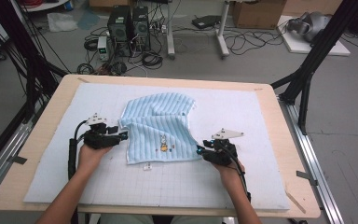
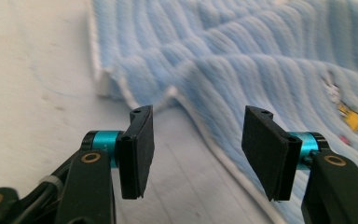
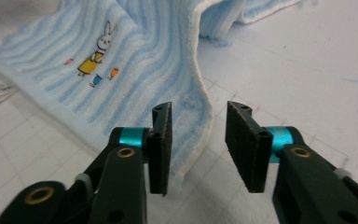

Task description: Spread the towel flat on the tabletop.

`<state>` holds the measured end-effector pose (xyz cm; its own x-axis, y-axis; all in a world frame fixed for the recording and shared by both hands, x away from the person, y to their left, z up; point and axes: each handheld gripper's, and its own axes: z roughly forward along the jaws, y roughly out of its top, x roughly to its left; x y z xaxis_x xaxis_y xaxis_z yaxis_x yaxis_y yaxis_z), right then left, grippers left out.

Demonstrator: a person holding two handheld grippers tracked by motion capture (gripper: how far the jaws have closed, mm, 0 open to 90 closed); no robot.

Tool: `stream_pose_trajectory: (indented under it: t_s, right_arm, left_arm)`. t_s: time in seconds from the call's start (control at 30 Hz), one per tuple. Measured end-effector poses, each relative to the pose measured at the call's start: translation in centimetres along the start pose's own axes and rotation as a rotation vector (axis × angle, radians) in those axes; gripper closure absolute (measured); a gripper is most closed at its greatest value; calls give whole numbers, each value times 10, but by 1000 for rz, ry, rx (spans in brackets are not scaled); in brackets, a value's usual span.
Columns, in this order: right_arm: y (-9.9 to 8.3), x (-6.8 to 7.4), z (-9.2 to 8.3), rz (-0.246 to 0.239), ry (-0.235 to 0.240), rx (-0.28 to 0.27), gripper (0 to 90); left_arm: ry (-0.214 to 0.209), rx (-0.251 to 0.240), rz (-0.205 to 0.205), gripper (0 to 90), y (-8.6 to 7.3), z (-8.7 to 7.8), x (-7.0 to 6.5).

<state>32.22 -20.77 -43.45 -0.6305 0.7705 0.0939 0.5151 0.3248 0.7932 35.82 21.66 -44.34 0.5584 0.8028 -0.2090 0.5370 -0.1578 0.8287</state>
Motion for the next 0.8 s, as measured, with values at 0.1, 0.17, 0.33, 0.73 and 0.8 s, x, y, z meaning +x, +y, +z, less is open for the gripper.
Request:
stream_pose_trajectory:
  t_s: [0.1, 0.17, 0.33, 0.73, 0.8]
  right_arm:
    - [0, 1, 7, -8, -3, 22, 637]
    - [-1, 2, 10, -16, -5, 34, 631]
    - [-6, 2, 14, -16, -19, 72, 598]
    - [-18, 20, 0, -33, -19, 92, 846]
    - [-21, 22, -4, -32, 2, 95, 849]
  left_arm:
    - [-41, 16, 28, 444, -4, -1, -7]
    - [-64, 33, 50, 443, -7, 0, -12]
    - [-95, 89, 122, 432, -15, 3, -28]
    - [-91, 125, 240, 852, -29, -8, -60]
    - [-113, 131, 221, 855, -33, -15, -60]
